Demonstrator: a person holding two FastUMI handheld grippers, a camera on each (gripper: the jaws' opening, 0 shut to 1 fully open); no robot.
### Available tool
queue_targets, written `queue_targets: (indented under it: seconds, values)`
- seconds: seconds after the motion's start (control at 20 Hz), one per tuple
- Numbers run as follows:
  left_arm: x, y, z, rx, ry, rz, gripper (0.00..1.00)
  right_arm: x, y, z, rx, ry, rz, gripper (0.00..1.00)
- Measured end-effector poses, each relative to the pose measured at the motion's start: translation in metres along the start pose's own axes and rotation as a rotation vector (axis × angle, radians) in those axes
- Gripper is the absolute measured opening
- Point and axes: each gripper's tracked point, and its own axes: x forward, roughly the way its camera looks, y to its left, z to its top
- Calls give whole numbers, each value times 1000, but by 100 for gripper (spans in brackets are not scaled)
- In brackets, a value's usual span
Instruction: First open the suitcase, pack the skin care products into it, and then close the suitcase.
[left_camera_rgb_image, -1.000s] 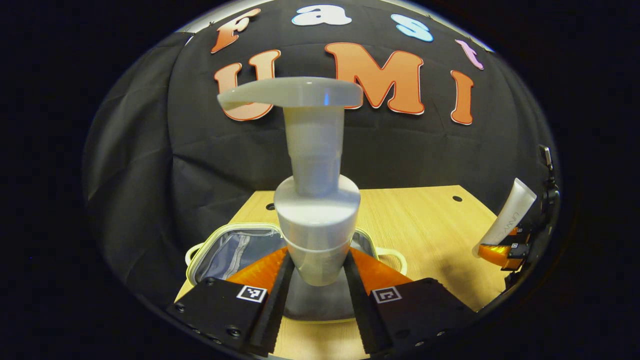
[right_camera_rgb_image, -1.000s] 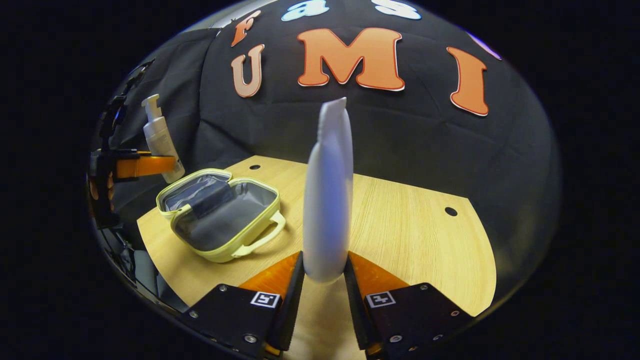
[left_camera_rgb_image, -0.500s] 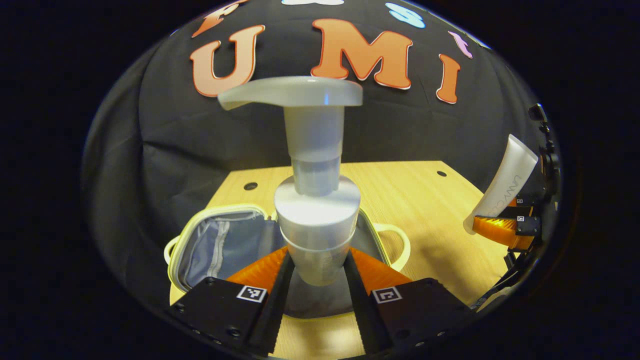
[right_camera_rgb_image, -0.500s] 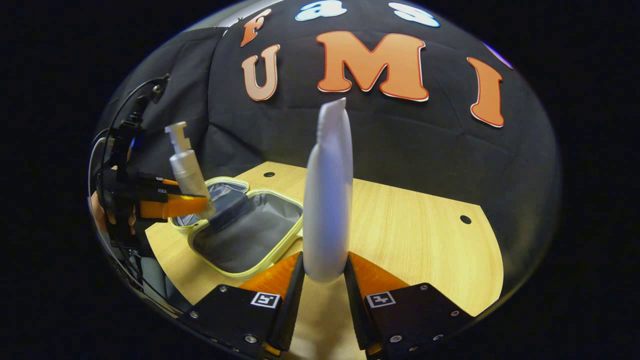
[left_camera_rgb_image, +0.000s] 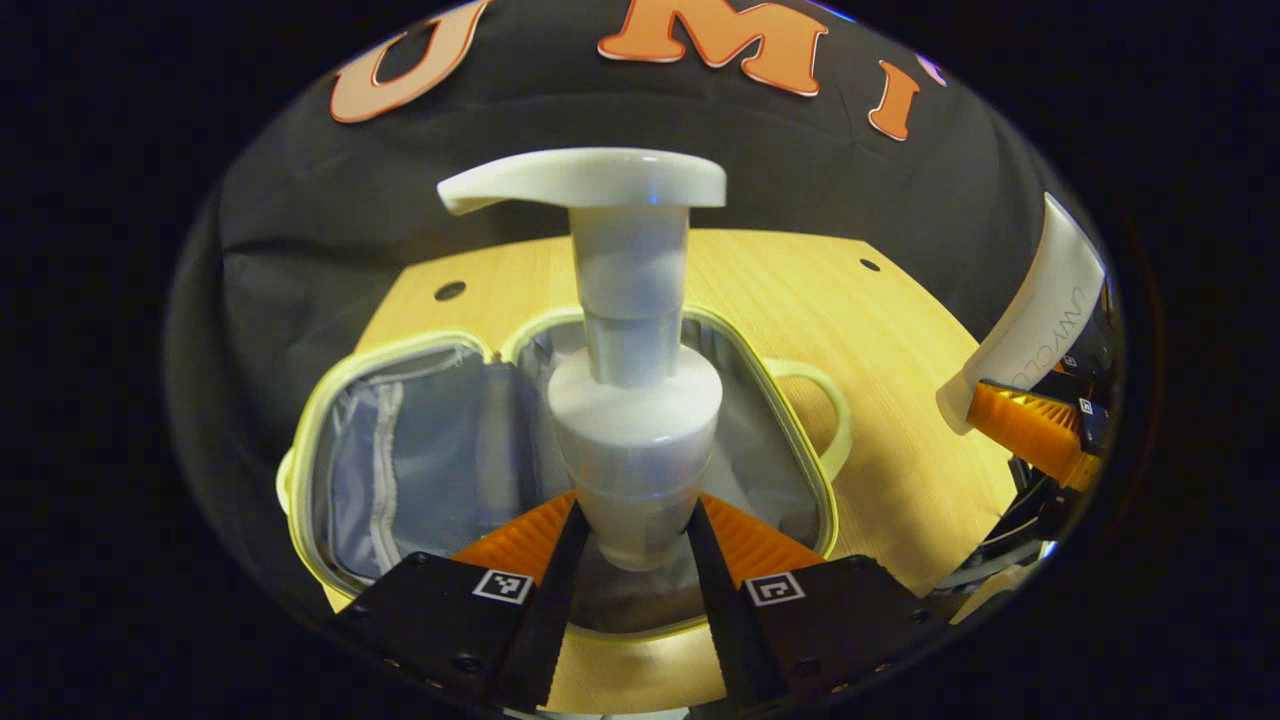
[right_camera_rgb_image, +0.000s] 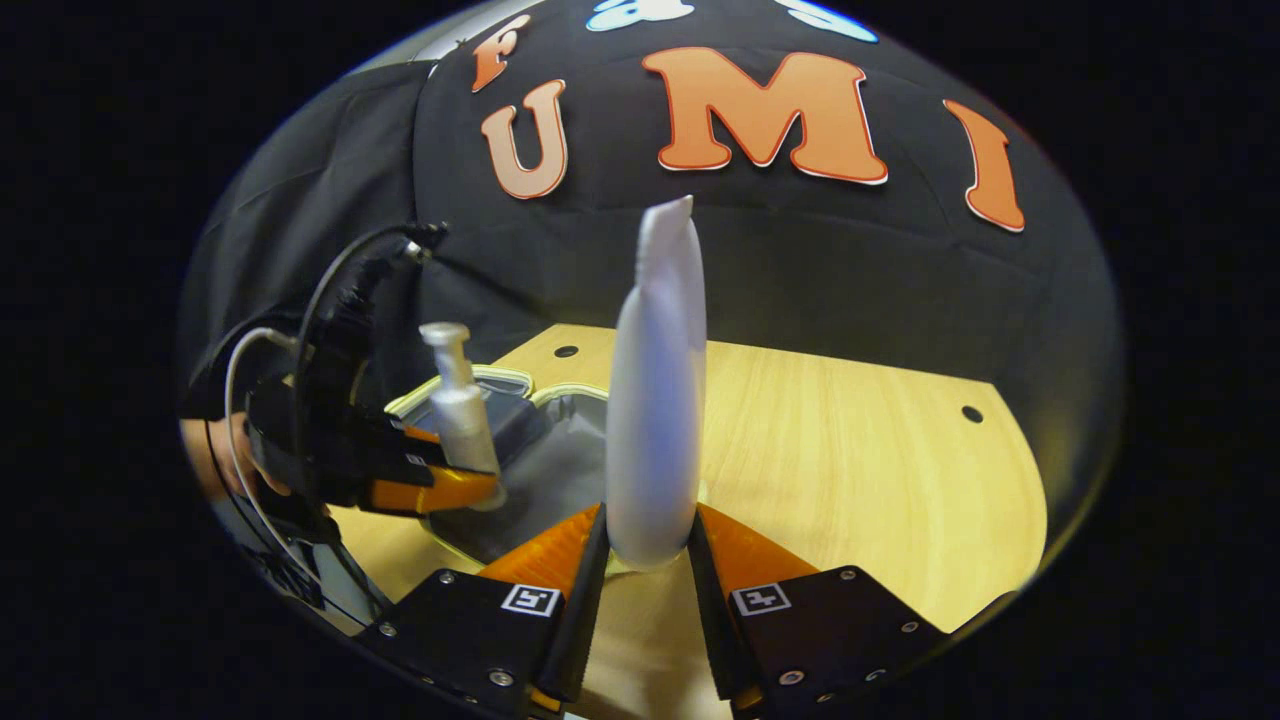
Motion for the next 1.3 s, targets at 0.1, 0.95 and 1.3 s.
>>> queue_targets:
  seconds: [0.1, 0.95, 1.3]
  values:
    - [7, 2, -3, 6, 44, -6, 62, 6, 9, -2, 5, 7, -2, 48]
    - [31, 7, -26, -90, 290, 67, 62, 35, 34, -18, 95, 121, 28, 48]
    - [4, 13, -6, -119, 115, 41, 67, 51, 53, -27, 104, 185, 89, 48]
